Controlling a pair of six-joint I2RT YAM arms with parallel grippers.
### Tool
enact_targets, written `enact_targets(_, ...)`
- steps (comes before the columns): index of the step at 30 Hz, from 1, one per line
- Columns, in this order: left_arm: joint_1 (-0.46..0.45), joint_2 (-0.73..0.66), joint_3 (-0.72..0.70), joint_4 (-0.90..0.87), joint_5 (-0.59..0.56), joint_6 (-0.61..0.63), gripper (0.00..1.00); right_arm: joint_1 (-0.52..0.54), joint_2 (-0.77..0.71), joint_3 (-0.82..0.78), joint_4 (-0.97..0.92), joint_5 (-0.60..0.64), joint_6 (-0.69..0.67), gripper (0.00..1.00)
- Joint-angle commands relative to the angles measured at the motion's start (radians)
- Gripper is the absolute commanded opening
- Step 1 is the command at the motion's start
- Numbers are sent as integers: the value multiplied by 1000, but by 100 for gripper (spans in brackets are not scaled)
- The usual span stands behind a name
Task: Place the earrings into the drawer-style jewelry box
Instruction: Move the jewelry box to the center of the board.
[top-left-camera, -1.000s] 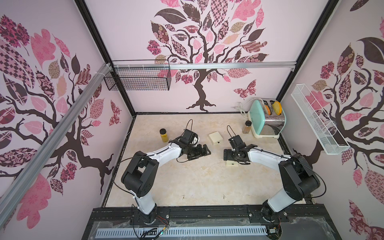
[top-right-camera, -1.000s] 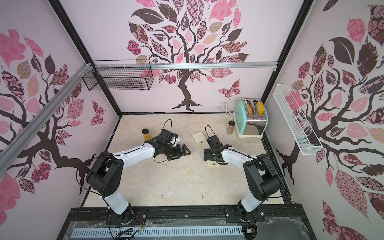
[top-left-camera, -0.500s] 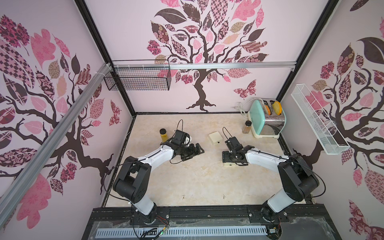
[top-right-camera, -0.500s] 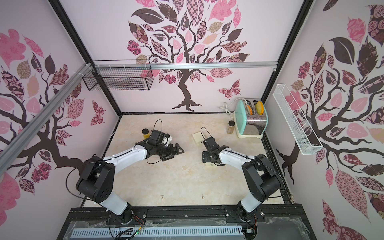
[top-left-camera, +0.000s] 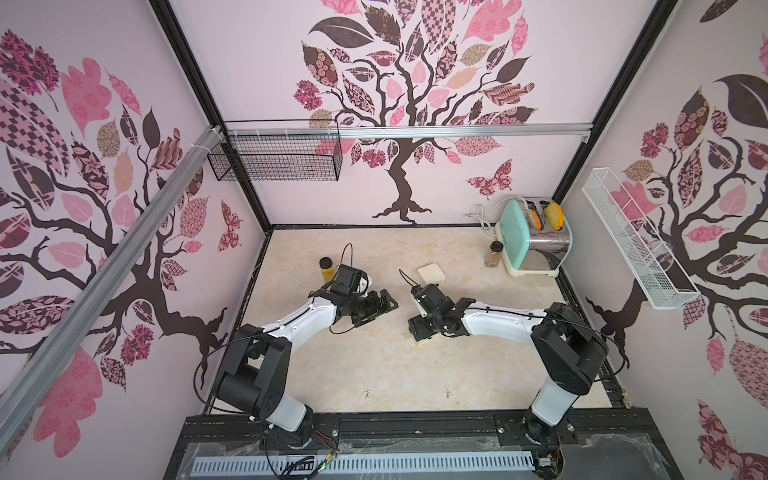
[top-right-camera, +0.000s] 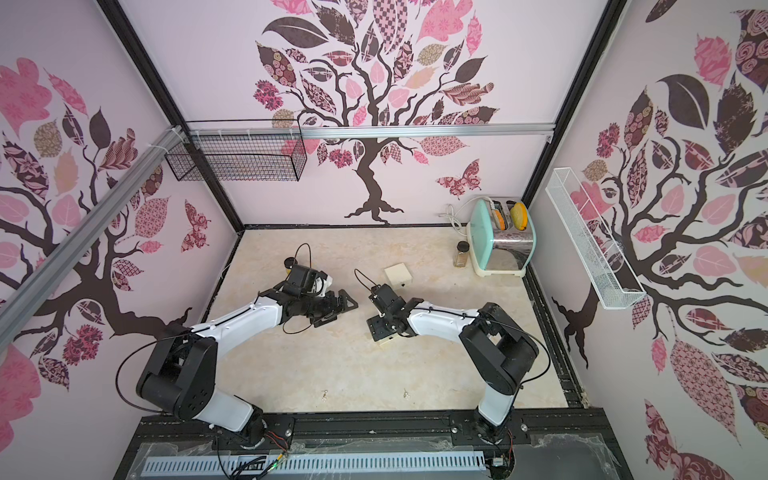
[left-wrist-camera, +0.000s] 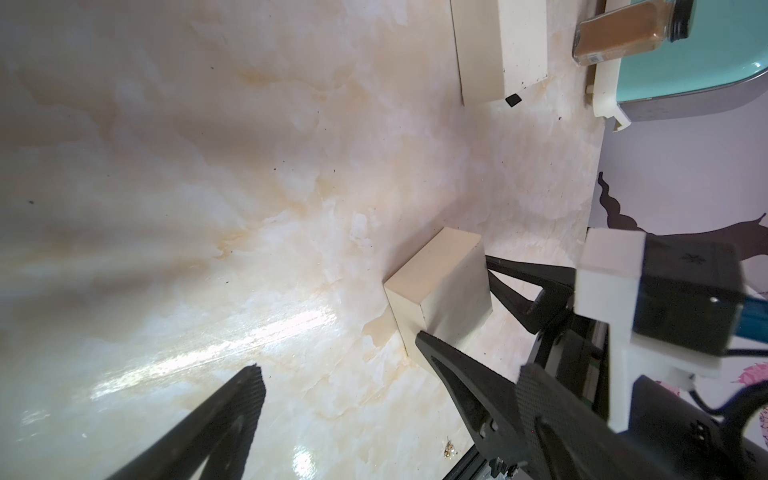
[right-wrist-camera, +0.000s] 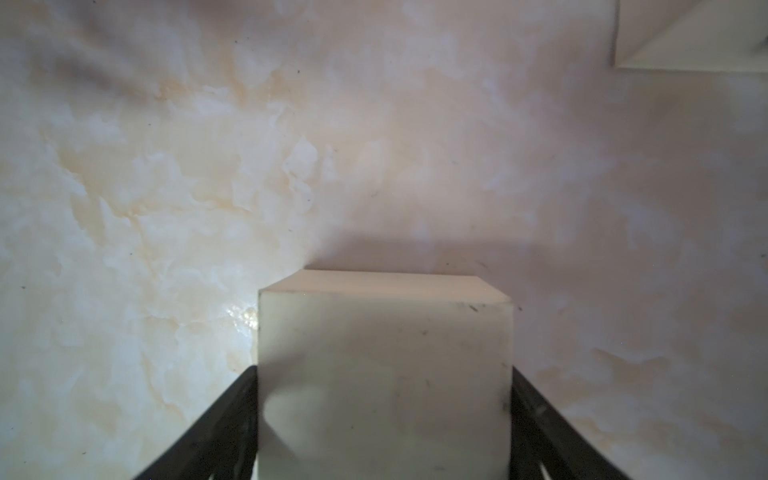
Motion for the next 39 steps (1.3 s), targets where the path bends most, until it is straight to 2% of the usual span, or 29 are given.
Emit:
enact_targets(1, 3, 8, 8, -2, -3, 18, 98, 6, -26, 33, -39, -5, -41, 83)
enact_targets(7, 0, 44, 30, 7, 8, 16, 98, 6, -158, 38, -111, 31, -34, 95)
enact_targets(9, -6, 57, 33, 16, 12, 13, 98, 6, -222, -4, -138, 39, 10, 95)
enact_targets(11, -15, 72, 42, 15, 15, 17, 98, 4, -327, -102, -130, 30, 101, 87)
enact_targets(13, -21, 86, 52, 14, 27, 22, 97, -5, -439, -227, -62, -48, 199, 74)
enact_targets(16, -14, 120, 83, 32, 113, 27, 97, -50, -580, -404, 123, -286, 337, 72)
enact_targets(19, -8, 132, 127, -8, 143, 65, 97, -124, -658, -549, 296, -415, 448, 73)
enact_targets(23, -8, 140, 146, -31, 143, 86, 97, -214, -613, -608, 418, -511, 459, 70)
enact_targets(31, -8, 192, 156, -6, 185, 59, 97, -241, -414, -562, 527, -609, 415, 67)
enact_targets(39, -19, 219, 176, -68, 149, 113, 97, -276, -248, -456, 538, -675, 345, 64)
